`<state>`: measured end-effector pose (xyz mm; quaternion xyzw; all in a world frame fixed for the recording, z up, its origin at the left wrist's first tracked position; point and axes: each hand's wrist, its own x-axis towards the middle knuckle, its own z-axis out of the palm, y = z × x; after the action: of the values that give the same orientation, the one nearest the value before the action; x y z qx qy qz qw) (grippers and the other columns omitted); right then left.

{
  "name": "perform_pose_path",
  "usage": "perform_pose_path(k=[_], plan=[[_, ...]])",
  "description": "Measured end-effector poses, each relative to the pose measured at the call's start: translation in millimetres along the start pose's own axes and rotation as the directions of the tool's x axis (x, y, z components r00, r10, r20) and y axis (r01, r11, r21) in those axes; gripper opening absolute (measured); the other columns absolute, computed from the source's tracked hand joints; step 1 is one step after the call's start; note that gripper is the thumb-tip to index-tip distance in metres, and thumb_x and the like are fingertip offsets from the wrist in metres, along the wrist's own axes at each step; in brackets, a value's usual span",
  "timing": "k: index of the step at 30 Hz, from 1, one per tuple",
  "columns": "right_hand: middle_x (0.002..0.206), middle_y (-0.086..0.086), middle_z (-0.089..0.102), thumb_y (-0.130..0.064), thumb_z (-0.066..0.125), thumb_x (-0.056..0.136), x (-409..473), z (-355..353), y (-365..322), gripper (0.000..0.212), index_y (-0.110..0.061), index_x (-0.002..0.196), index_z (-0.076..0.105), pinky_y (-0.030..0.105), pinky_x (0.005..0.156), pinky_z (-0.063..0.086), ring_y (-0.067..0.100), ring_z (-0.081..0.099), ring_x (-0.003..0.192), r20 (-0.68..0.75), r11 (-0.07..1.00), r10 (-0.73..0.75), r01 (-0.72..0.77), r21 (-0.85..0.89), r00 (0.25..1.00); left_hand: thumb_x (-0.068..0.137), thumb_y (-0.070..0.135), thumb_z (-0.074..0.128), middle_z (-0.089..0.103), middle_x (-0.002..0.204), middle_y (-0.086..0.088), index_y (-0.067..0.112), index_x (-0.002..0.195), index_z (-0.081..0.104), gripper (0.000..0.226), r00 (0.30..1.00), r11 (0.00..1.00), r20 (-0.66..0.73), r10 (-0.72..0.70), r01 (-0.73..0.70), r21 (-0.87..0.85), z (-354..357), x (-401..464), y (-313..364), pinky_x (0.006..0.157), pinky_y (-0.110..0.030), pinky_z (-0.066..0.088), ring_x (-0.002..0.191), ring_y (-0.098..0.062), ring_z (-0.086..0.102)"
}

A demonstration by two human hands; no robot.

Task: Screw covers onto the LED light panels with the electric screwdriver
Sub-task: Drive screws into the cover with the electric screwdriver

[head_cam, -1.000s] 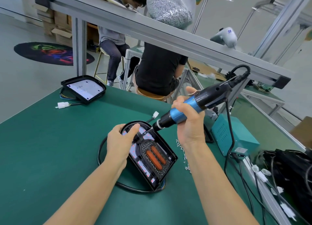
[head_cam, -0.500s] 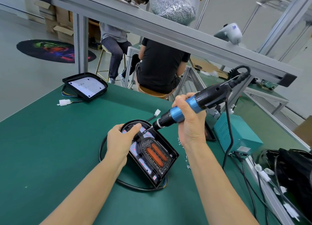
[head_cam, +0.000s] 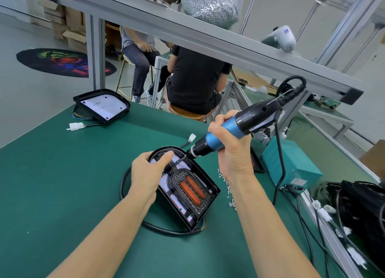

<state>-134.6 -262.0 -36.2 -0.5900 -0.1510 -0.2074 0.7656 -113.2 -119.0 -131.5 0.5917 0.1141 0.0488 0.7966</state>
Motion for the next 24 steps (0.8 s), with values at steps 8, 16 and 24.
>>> perform_pose_path(k=[8, 16, 24], plan=[[0.074, -0.004, 0.056, -0.001, 0.068, 0.074, -9, -6, 9, 0.035, -0.019, 0.101, 0.055, 0.026, 0.076, 0.048, 0.014, 0.054, 0.075, -0.226, 0.992, 0.011, 0.017, 0.122, 0.974, 0.077, 0.018, 0.078, 0.071, 0.081, 0.001, 0.013, 0.086, 0.067, 0.015, 1.000, 0.999, 0.001, -0.030, 0.030, -0.024, -3, 1, -4, 0.063, -0.024, 0.049, 0.071, -0.013, 0.065], [0.073, -0.003, 0.055, -0.001, 0.066, 0.074, -27, -28, 5, 0.036, -0.022, 0.101, 0.054, 0.027, 0.079, 0.047, 0.015, 0.055, 0.072, -0.401, 0.987, -0.014, 0.077, 0.140, 0.916, 0.079, 0.018, 0.077, 0.071, 0.092, -0.007, 0.016, 0.086, 0.065, 0.014, 0.998, 0.998, -0.003, -0.065, 0.065, -0.015, -9, 6, -13, 0.083, -0.036, 0.053, 0.084, -0.024, 0.065], [0.069, -0.007, 0.059, 0.003, 0.064, 0.080, -44, -65, -20, 0.033, -0.022, 0.099, 0.052, 0.022, 0.071, 0.051, 0.010, 0.056, 0.064, -0.550, 0.956, -0.027, 0.182, 0.229, 0.835, 0.083, 0.037, 0.069, 0.067, 0.093, 0.008, 0.018, 0.101, 0.064, 0.027, 0.996, 0.948, -0.049, 0.080, -0.060, 0.313, -20, 11, -25, 0.075, -0.026, 0.045, 0.085, -0.007, 0.062]])
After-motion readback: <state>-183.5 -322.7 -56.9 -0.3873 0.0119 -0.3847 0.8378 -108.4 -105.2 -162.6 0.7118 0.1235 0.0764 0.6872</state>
